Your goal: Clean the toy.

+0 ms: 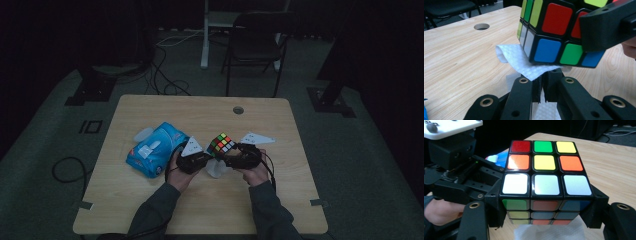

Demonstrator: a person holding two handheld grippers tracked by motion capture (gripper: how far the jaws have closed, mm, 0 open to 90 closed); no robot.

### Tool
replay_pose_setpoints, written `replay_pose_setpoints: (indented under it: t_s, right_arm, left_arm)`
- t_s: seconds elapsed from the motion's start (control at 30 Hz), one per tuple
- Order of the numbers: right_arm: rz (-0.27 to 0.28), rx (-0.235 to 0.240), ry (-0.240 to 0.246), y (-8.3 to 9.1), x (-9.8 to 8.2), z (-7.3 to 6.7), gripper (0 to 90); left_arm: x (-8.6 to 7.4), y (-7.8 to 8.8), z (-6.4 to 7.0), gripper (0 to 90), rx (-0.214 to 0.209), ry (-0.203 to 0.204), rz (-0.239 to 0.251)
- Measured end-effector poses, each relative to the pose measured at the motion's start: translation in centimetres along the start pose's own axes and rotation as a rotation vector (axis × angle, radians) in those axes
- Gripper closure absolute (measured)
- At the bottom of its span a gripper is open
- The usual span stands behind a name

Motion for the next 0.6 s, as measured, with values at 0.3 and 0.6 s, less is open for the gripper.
replay_pose_setpoints:
  t_s: [0.3, 0.6]
  right_arm:
    - [0.011, 0.023, -0.007, -0.5, 0.4, -0.6, 34.4]
    - [0.0, -0.003, -0.014, -0.6, 0.2, -0.1, 34.4]
  left_arm:
    - [0.0, -0.4, 0.9, 86.5, -0.031, -0.021, -0.01]
    - [-0.5, -0.6, 1.6, 86.6, -0.05, -0.036, -0.022]
Point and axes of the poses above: each handheld gripper's, and its own axes: y roughly backward along the jaws, x roughly out of its top, z roughly to its right, the point moved 7 cm from there along -y, roughly forward along the jaws, and after that the axes turned 2 degrees about x, right-handed, at the moved point
